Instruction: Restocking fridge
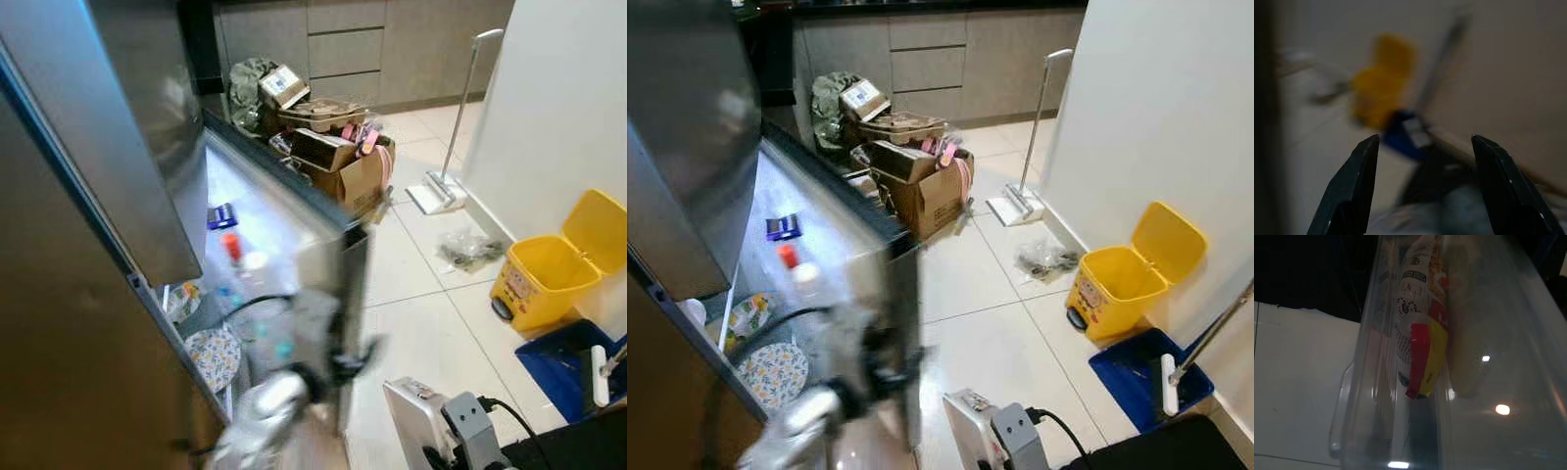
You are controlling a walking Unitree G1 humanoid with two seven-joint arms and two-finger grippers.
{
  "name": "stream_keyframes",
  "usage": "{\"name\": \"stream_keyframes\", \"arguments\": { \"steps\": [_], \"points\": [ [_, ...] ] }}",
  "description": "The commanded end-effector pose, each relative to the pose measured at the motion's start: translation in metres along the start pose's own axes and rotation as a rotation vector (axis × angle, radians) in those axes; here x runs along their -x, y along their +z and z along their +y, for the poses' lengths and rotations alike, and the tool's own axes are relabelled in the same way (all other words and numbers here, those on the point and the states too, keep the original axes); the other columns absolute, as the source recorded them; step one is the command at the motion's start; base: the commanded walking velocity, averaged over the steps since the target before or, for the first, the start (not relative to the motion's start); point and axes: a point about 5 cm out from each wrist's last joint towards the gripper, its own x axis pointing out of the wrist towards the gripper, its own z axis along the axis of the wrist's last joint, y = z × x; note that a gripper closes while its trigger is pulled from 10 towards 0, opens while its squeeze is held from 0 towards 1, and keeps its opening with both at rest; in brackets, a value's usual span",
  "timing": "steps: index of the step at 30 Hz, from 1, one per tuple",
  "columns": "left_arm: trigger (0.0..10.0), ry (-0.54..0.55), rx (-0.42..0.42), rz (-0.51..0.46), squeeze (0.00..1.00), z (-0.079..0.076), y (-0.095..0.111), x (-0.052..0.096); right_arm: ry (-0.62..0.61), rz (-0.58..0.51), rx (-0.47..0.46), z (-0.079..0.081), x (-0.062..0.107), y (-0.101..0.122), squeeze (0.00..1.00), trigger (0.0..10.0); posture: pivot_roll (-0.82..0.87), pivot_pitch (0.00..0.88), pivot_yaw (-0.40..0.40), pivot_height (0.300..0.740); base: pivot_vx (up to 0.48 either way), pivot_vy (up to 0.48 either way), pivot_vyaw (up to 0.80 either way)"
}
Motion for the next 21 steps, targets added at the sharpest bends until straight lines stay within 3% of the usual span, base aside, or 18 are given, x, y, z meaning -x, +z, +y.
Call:
{"name": "stream_keyframes", "arguments": {
  "steps": [1,2,4,6,8,10,16,17,21],
  "points": [
    [10.0,-0.001,0.046,0.023,0.00,0.003,-0.004,0.007,-0.008,0.006,-0.006,-0.001,0.003,-0.005,0.00,10.0,-0.11,0.064,-0.013,0.740,0.000,0.000,0.00],
    [10.0,-0.001,0.046,0.023,0.00,0.003,-0.004,0.007,-0.008,0.006,-0.006,-0.001,0.003,-0.005,0.00,10.0,-0.11,0.064,-0.013,0.740,0.000,0.000,0.00],
    [10.0,0.032,0.016,0.070,0.00,0.020,-0.006,0.029,-0.015,0.002,-0.008,-0.003,0.003,-0.005,0.00,10.0,-0.11,0.069,-0.010,0.740,0.000,0.000,0.00],
    [10.0,0.127,-0.028,0.132,0.00,0.042,-0.011,0.055,-0.016,0.007,0.001,-0.003,0.004,-0.006,0.00,10.0,-0.10,0.071,-0.009,0.740,0.000,0.000,0.00],
    [10.0,0.166,-0.042,0.154,0.00,0.049,-0.013,0.064,-0.015,0.008,0.001,-0.003,0.004,-0.007,0.00,10.0,-0.09,0.070,-0.009,0.740,0.000,0.000,0.00],
    [10.0,0.294,-0.098,0.202,0.00,0.066,-0.020,0.086,-0.019,0.006,-0.002,-0.003,0.003,-0.006,0.00,10.0,-0.09,0.068,-0.003,0.740,0.000,0.000,0.00],
    [10.0,0.411,-0.190,0.258,0.00,0.076,-0.031,0.103,-0.024,-0.005,-0.002,-0.003,0.001,-0.003,0.00,10.0,-0.09,0.068,-0.003,0.740,0.000,0.000,0.00],
    [10.0,0.458,-0.236,0.289,0.00,0.079,-0.037,0.108,-0.024,-0.010,0.000,-0.003,0.001,-0.002,0.00,10.0,-0.08,0.064,-0.002,0.740,0.000,0.000,0.00],
    [10.0,0.535,-0.251,0.358,0.00,0.080,-0.058,0.123,-0.028,-0.023,0.005,-0.002,-0.001,0.002,0.00,10.0,-0.08,0.062,-0.004,0.740,0.000,0.000,0.00]
  ]
}}
